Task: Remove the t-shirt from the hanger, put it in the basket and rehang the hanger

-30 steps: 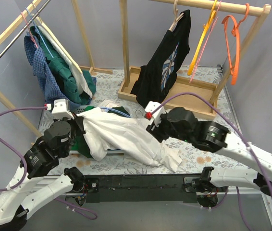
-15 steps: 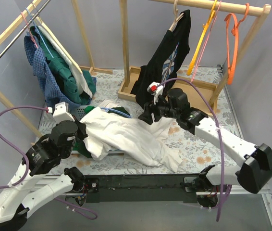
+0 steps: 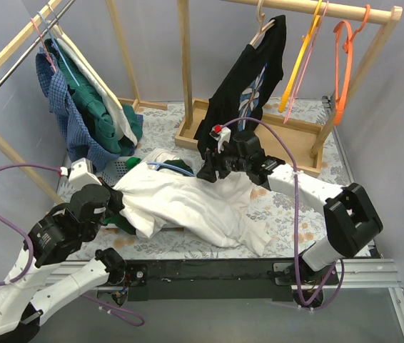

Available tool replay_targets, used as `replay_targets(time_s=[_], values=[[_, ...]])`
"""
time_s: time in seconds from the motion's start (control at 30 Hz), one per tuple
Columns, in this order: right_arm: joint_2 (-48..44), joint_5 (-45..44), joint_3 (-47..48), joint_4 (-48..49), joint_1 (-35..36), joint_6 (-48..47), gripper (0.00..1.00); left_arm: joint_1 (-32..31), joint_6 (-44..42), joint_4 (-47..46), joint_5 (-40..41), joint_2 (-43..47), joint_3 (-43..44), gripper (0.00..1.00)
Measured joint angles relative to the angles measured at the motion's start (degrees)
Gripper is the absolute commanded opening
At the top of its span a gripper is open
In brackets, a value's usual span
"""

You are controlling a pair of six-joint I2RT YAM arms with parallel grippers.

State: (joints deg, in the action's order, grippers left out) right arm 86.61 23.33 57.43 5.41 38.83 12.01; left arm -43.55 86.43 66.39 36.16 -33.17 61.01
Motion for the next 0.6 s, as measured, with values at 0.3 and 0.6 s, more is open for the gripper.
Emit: replay_targets(time_s=[0.3,0.6], values=[[6.93,-1.20,0.02,1.86,-0.24,3.21,0.65,0.00,0.85,0.68,-1.11,1.16,0.02,0.00],[7.21,-3.19,0.02,3.06,-0.17,5.07,0.48,0.00,0.81,0.52,-2.19,1.51,0.00,0.00]])
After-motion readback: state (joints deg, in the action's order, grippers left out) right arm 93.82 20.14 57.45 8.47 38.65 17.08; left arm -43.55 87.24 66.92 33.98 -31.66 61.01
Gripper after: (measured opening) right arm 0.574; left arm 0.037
